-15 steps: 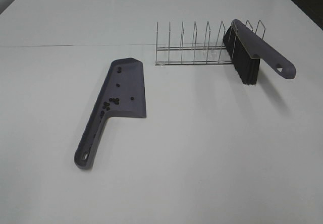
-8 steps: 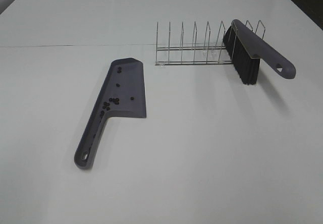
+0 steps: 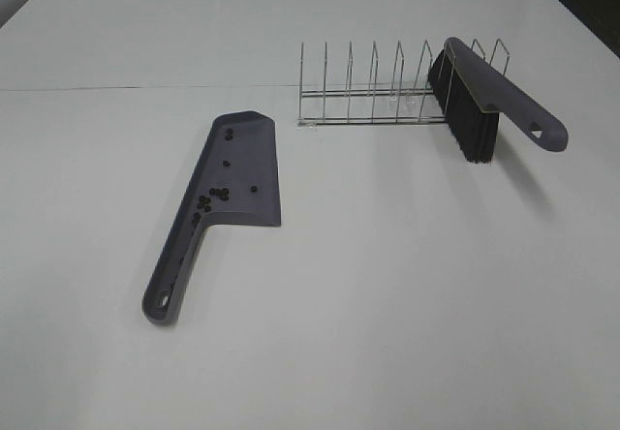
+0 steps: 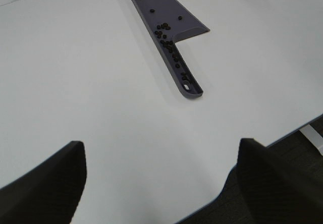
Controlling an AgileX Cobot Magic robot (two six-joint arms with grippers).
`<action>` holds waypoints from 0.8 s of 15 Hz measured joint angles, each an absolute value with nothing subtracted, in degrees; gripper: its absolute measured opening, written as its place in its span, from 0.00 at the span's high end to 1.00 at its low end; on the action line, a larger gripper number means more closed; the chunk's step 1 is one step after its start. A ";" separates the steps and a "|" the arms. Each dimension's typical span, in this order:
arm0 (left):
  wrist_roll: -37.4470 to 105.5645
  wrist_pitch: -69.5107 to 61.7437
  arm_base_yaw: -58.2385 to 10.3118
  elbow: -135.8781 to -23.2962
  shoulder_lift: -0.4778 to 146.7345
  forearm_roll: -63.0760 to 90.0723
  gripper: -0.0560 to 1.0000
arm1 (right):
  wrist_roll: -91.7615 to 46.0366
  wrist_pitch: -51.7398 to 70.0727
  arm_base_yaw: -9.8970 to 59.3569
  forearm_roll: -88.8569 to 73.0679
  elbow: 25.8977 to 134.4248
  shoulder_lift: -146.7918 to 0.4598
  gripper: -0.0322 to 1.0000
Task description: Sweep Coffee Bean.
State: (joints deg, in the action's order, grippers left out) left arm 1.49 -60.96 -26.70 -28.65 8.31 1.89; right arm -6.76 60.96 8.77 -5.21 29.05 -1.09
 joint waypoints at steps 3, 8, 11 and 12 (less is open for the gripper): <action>1.49 -60.96 -26.70 -28.65 8.31 1.89 0.24 | -6.93 60.96 8.77 -5.21 29.05 -1.09 0.31; 1.55 -60.96 -26.70 -28.65 8.31 1.89 0.24 | -6.93 60.96 8.77 -5.21 29.05 -1.09 0.31; 1.55 -60.91 -26.18 -28.65 8.19 1.95 0.24 | -6.93 60.96 8.71 -5.21 29.05 -1.09 0.31; 1.55 -60.91 -24.12 -28.65 8.19 1.95 0.24 | -6.93 60.96 7.62 -5.21 29.05 -1.09 0.31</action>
